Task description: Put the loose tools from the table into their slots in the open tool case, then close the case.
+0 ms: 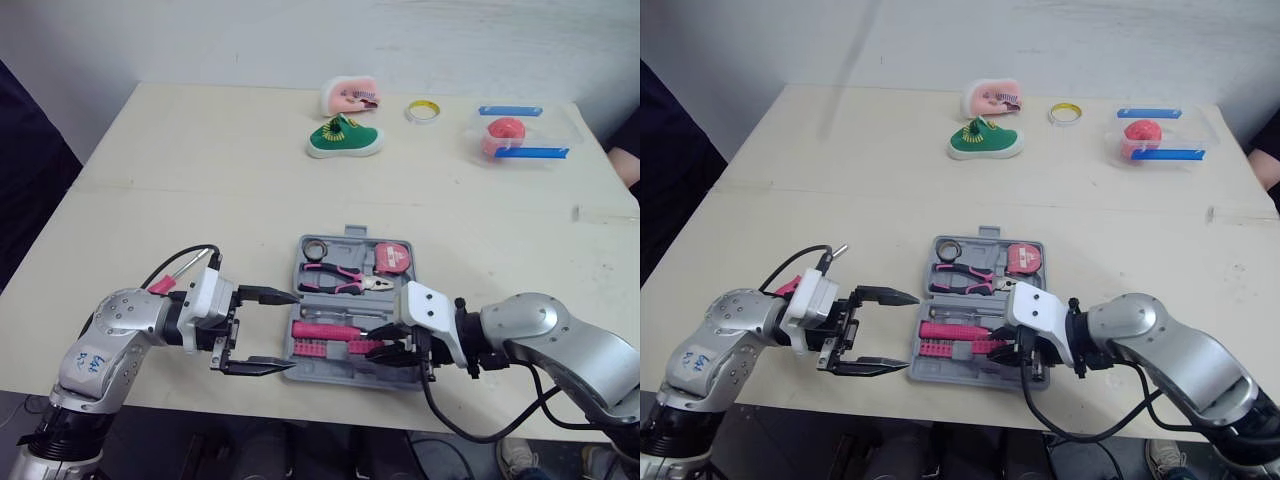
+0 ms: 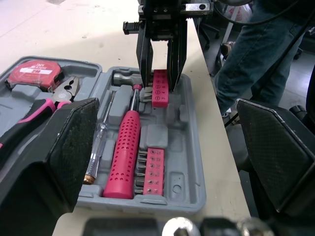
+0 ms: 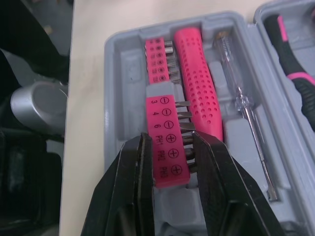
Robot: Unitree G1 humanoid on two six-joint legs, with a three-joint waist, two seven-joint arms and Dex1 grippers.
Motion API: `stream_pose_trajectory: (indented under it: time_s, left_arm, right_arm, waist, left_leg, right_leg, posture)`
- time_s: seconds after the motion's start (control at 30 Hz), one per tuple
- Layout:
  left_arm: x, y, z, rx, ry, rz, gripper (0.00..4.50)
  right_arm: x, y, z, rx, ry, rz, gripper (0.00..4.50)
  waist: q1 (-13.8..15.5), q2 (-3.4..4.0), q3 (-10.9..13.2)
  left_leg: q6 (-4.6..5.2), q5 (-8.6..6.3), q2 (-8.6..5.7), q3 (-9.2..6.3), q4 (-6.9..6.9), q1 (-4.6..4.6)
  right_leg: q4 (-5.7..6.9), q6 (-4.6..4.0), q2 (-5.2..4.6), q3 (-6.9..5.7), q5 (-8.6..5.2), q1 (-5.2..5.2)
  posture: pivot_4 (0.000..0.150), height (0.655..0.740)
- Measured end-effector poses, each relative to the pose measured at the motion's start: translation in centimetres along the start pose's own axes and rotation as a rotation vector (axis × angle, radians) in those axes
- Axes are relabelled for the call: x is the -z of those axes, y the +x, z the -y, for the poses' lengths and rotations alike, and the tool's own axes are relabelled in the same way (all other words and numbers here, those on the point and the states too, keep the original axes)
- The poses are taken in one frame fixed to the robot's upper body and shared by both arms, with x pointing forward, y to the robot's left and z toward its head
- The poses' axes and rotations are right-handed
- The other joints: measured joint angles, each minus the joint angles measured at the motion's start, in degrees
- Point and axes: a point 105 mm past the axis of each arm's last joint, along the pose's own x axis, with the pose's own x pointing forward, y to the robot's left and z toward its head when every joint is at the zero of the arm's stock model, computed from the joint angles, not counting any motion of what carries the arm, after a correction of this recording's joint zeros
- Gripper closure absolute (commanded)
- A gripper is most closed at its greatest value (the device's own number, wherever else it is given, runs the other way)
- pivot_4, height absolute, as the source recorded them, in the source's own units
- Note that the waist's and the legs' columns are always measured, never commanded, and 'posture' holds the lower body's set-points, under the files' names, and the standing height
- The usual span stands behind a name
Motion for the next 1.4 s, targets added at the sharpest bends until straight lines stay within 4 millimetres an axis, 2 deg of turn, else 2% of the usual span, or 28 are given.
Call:
stream_pose_trajectory:
  time_s: [0.23,0.63,0.83,1.13,1.17,1.2,1.3,1.4]
  left_arm:
    - [0.3,-0.1,0.0,-0.020,-0.023,-0.009,0.00]
    - [0.0,0.1,-0.1,-0.045,-0.019,-0.014,0.00]
    - [0.0,0.1,-0.2,-0.055,-0.019,-0.015,0.00]
    - [0.0,0.1,-0.3,-0.062,-0.020,-0.015,0.00]
    - [0.0,0.1,-0.3,-0.063,-0.020,-0.014,0.00]
    - [0.0,0.1,-0.3,-0.063,-0.020,-0.014,0.00]
    - [0.1,0.1,-0.3,-0.066,-0.021,-0.012,0.00]
    - [0.2,0.0,-0.1,-0.064,-0.026,-0.020,0.00]
  right_arm:
    - [1.2,0.8,-0.1,-0.003,-0.006,-0.098,3.71]
    - [0.9,1.5,0.6,0.008,-0.013,-0.121,3.71]
    - [0.5,2.1,0.6,0.010,-0.024,-0.122,3.71]
    - [0.6,2.0,0.6,0.015,0.004,-0.106,3.71]
    - [0.6,2.0,0.6,0.013,0.004,-0.104,2.67]
    - [0.5,2.0,0.6,0.013,0.005,-0.096,2.41]
    - [0.0,1.8,0.5,-0.001,-0.021,-0.033,0.94]
    - [-1.9,-0.2,0.7,-0.003,-0.046,0.076,0.94]
  waist:
    - [0.3,0.01,0.0]
    - [0.3,0.00,0.0]
    - [-0.9,-0.01,0.0]
    - [-0.9,-0.01,0.0]
    - [-0.9,-0.01,0.0]
    - [-0.8,-0.01,0.0]
    - [-0.7,0.01,0.0]
    - [-0.7,-0.01,0.0]
  left_leg:
    - [0.05,-0.03,-0.01,-0.09,0.14,-0.07]
    - [0.07,-0.04,0.00,-0.13,0.21,-0.06]
    - [0.05,-0.03,0.00,-0.17,0.20,-0.05]
    - [0.06,-0.03,0.00,-0.17,0.22,-0.05]
    - [0.06,-0.03,0.00,-0.17,0.22,-0.05]
    - [0.06,-0.03,0.00,-0.18,0.21,-0.05]
    - [0.06,-0.04,-0.03,-0.17,0.21,-0.09]
    - [0.11,-0.06,-0.03,-0.17,0.25,-0.11]
  right_leg:
    - [0.01,0.00,-0.04,-0.09,0.00,0.02]
    - [0.03,0.00,-0.05,-0.14,0.00,0.07]
    - [0.07,-0.01,-0.04,-0.18,0.00,0.09]
    - [0.06,-0.01,-0.04,-0.19,0.00,0.10]
    - [0.07,-0.01,-0.04,-0.19,0.00,0.10]
    - [0.07,-0.01,-0.04,-0.19,0.00,0.09]
    - [0.04,0.00,-0.05,-0.20,0.00,0.08]
    - [0.03,0.00,-0.06,-0.20,0.00,0.10]
  posture:
    - [0.150,0.7400]
    - [0.150,0.7400]
    - [0.150,0.7400]
    - [0.150,0.7400]
    - [0.150,0.7400]
    - [0.150,0.7400]
    - [0.150,0.7400]
    - [0.150,0.7400]
